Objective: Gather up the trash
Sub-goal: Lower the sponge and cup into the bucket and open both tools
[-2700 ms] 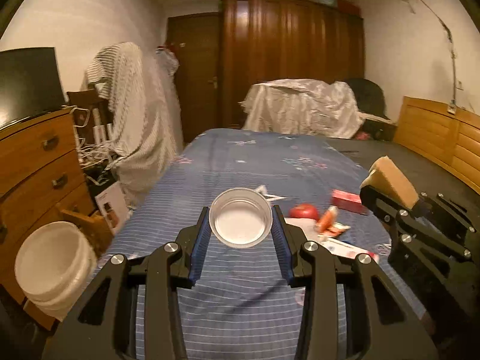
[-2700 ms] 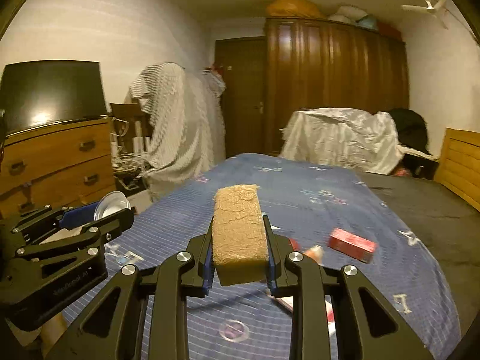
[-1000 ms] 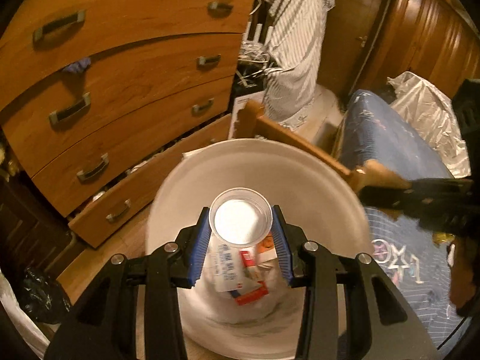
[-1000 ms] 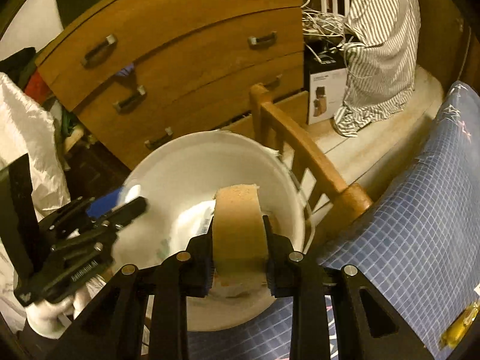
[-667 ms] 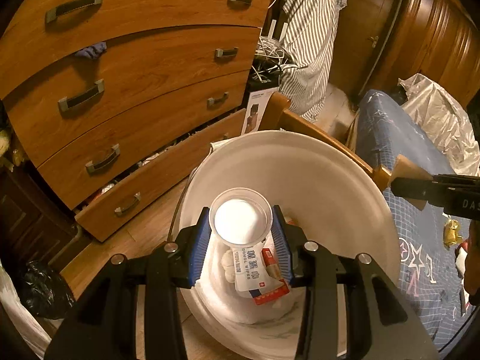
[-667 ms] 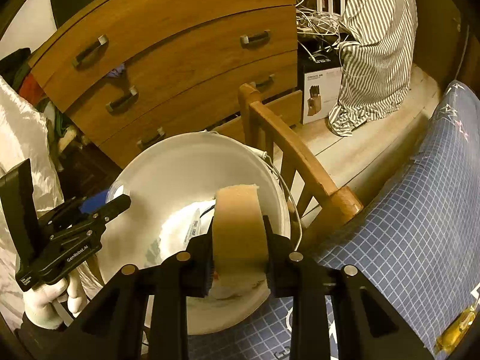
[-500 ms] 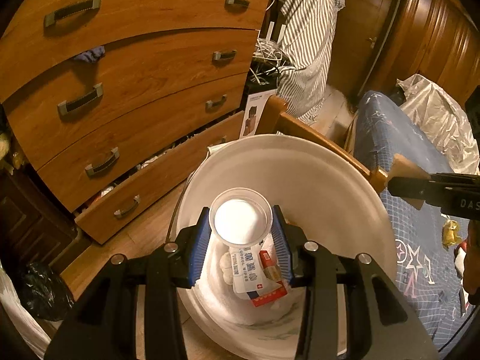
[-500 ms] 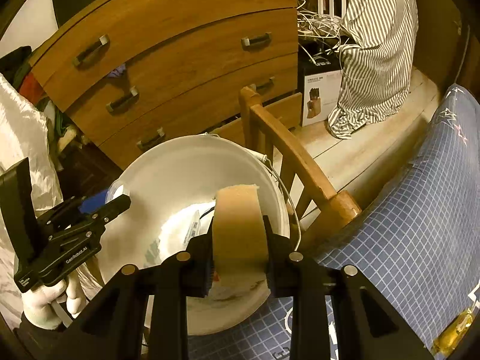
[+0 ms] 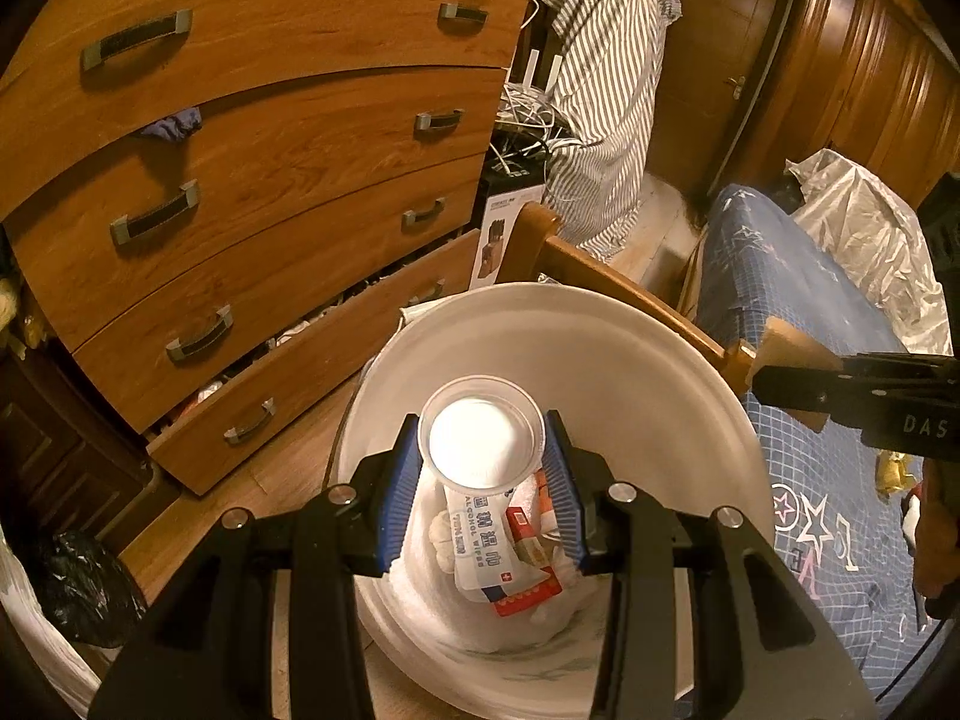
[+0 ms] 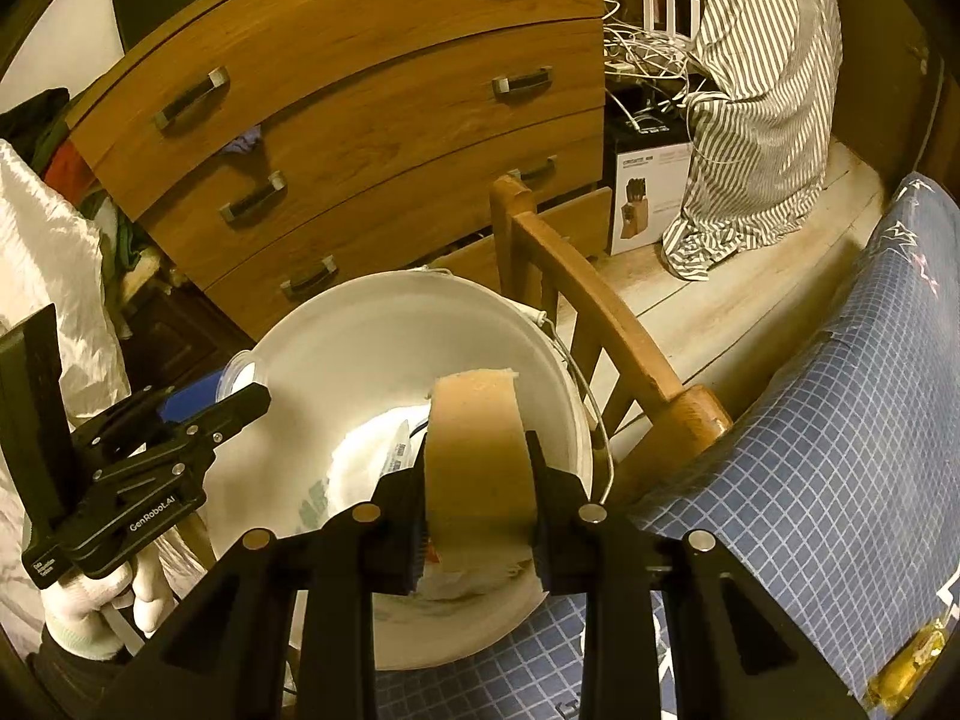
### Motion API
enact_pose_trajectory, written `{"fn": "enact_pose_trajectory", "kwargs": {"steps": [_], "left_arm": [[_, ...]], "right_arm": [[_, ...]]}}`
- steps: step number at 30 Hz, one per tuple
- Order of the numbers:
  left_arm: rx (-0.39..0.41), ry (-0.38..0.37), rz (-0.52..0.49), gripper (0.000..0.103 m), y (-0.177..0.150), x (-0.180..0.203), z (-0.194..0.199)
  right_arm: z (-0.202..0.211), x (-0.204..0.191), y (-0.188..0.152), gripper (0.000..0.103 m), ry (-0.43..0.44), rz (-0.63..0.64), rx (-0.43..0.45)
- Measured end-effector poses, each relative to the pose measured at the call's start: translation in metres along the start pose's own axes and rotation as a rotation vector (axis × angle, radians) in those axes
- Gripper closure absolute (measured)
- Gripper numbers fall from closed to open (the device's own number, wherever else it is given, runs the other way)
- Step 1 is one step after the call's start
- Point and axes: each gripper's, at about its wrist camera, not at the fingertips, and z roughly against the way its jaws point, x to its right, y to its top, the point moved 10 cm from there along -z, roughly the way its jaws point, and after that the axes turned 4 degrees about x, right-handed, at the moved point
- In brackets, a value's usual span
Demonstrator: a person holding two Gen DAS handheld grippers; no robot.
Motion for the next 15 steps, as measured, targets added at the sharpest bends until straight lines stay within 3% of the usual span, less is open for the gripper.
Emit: {"fn": "enact_pose_trajectory", "kwargs": {"steps": [3, 4, 6, 15], "left_arm": [[-0.001, 0.008, 0.004, 0.062, 0.000, -0.001, 0.000], [-0.005, 0.012, 0.006, 0.053, 0.000, -0.001, -0.002], [0.002, 0.031, 0.008, 0.043, 0.001, -0.004, 0.000], [0.008, 0.038, 0.019, 0.041, 0.003, -0.009, 0.005]], "right_arm": [[0.000, -0.004, 0.000, 0.072, 0.010, 0.006, 0.001], [0.001, -0.005, 0.000, 0.068, 0.011, 0.007, 0.003], [0.003, -0.005, 0.001, 0.048, 0.014, 0.004, 0.017], [0.017, 0.005, -0.005, 0.048, 0.031, -0.034, 0.048]]}}
